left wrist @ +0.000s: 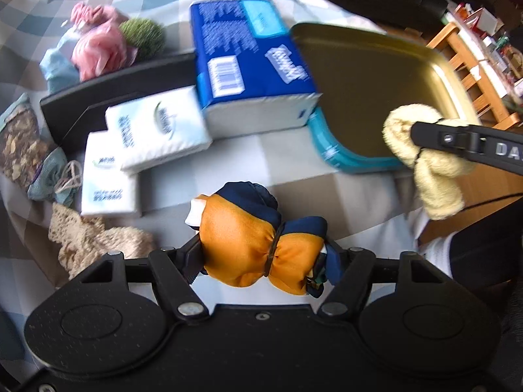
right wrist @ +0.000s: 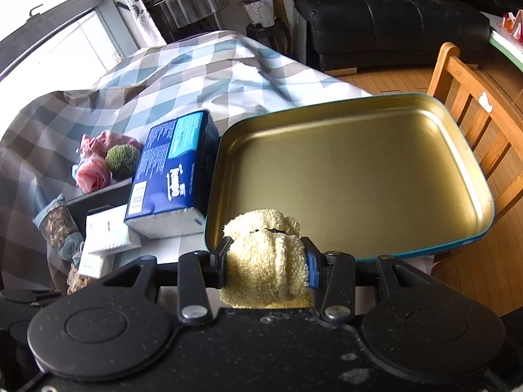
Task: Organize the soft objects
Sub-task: 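Lower both bundles into the gold tray and open both grippers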
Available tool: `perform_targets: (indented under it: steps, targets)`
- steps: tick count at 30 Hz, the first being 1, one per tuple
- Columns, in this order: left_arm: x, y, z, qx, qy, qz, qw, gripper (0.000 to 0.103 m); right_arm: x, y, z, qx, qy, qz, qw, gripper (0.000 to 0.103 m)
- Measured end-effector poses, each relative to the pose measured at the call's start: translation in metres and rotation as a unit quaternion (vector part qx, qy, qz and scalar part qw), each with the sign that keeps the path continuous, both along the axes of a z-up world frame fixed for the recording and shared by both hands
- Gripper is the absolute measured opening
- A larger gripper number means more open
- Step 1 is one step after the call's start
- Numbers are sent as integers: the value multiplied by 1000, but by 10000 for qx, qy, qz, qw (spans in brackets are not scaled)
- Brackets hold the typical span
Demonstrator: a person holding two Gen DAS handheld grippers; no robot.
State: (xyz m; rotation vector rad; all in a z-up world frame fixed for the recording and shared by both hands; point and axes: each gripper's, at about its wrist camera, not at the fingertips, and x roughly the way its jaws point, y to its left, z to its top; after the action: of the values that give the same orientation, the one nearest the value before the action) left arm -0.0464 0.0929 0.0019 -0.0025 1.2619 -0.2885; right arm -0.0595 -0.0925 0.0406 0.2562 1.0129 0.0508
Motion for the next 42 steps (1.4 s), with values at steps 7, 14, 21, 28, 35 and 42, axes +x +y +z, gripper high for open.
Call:
perform_targets:
  steps: [7, 14, 21, 28, 35, 42]
  targets:
    - [22, -43, 44, -328, -488, -320, 9978, 65, 20, -38, 39, -337, -478, -454, 9973, 42]
    - [50, -89, 65, -706, -706, -515, 9937, 66, 55, -87, 77, -938, -910, -992, 9864, 42]
    - [80, -115, 50, -755, -511, -478, 9947, 66, 77, -123, 76, -899, -866, -1399, 9823, 42]
    - [83, -108, 18, -740, -136, -298, 9967, 66, 80, -140, 43, -415, -104, -1546, 9871, 42]
    - [85, -95, 12, -916, 2, -66, 9958, 66, 84, -136, 36, -267, 14, -1725, 9846, 43]
    - [84, -93, 16, -1002, -75, -41, 9949, 71, 82, -133, 37, -239, 55, -1657, 9859, 47]
